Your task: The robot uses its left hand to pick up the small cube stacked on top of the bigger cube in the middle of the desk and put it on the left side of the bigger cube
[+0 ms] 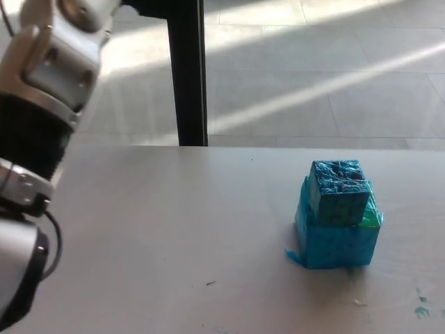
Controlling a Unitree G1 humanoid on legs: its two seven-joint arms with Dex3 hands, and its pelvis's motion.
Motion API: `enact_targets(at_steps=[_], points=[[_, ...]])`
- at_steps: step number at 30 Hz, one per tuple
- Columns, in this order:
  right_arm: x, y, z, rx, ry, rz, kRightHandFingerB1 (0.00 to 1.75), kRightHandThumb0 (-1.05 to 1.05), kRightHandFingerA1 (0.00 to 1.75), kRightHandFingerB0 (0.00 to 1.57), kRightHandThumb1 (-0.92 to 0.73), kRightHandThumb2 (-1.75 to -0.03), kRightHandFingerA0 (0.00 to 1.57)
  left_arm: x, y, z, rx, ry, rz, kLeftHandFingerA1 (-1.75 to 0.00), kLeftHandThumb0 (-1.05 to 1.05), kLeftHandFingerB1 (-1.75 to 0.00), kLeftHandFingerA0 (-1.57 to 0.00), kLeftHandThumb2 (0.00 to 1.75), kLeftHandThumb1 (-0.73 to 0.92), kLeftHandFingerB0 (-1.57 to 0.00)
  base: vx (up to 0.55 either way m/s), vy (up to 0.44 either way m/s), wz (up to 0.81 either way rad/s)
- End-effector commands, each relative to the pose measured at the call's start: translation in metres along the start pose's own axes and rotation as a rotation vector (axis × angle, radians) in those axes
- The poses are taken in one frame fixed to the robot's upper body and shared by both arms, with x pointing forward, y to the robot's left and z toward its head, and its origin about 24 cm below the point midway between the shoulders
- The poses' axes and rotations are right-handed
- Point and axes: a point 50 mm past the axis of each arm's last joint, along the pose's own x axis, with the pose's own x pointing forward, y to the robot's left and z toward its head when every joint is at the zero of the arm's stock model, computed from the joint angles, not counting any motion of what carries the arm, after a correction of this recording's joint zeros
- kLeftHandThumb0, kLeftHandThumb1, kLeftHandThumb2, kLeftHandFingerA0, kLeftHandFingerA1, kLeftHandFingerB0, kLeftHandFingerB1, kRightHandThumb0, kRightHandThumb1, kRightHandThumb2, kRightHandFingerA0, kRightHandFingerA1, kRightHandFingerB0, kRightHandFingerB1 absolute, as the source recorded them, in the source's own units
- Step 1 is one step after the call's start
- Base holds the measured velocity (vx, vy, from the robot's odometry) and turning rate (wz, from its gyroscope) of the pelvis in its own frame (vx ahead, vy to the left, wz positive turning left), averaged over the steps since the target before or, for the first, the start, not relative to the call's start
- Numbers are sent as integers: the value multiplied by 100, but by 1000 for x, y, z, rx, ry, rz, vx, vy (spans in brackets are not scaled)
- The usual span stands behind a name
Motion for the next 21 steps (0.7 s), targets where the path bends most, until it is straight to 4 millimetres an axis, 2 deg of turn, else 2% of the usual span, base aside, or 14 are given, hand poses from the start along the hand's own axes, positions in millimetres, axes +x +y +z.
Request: enact_targets(at_steps=[1,2,3,4,5,6,8,9,10,12,14,15,16,21], points=[[-3,-7,-3,5,31,-17,40,-42,55,55,-69,-61,61,9,-38,33,40,-91,-93,-68,-99,-28,-21,67,87,-11,0,0,0],[-4,-8,-4,-8,21,-17,41,-42,57,54,-70,-61,61,9,-47,36,41,-105,-97,-60,-97,-38,-20,109,66,-9,0,0,0],[-5,-8,-2,-19,13,-12,41,-41,57,54,-71,-61,60,10,-60,40,8,-101,-136,-55,-97,-37,-12,107,65,-5,0,0,0],[-6,-8,-1,-16,19,-15,40,-41,56,54,-70,-62,60,10,-68,43,-5,-111,-157,-57,-89,-34,-15,110,64,-2,0,0,0],[-6,-8,0,-21,22,-16,40,-42,56,55,-70,-61,61,10,-86,49,13,-123,-177,-63,-95,-36,-25,108,66,-8,0,0,0],[-6,-8,1,-29,26,-14,39,-42,55,53,-71,-62,60,9,-101,53,16,-121,-210,-53,-40,-51,-5,102,33,0,0,0,0],[-4,-9,2,-26,30,-16,39,-44,54,54,-69,-61,61,9,-108,54,-2,-114,-221,-54,-40,-51,-5,101,32,0,0,0,0],[-3,-9,1,-20,31,-17,39,-44,54,54,-70,-61,61,8,-119,54,-17,-109,-236,-57,-98,-32,-19,66,85,-13,0,0,0],[-3,-9,-1,-13,30,-14,39,-45,54,54,-70,-61,60,6,-129,55,-26,-102,-260,-55,-41,-51,-6,101,32,0,0,0,0],[2,-10,-4,1,43,-20,39,-44,55,55,-70,-62,61,0,-156,54,-14,-92,-308,-54,-40,-50,-6,101,32,0,0,0,0],[3,-12,-3,6,40,-25,39,-43,56,56,-70,-61,62,-3,-168,53,-5,-82,-333,-54,-41,-50,-5,102,33,0,0,0,0],[4,-13,-3,5,36,-16,39,-43,54,55,-70,-61,61,-4,-174,53,-5,-62,-361,-59,-86,-41,-16,108,60,0,0,0,0],[4,-13,-2,10,28,-17,39,-43,54,55,-70,-61,61,-5,-179,52,18,-50,-366,-53,-41,-51,-3,101,31,0,0,0,0],[0,-12,2,-1,-2,-13,40,-43,54,56,-69,-61,61,-9,-190,48,80,-62,-389,-54,-41,-50,-4,100,29,0,0,0,0]])
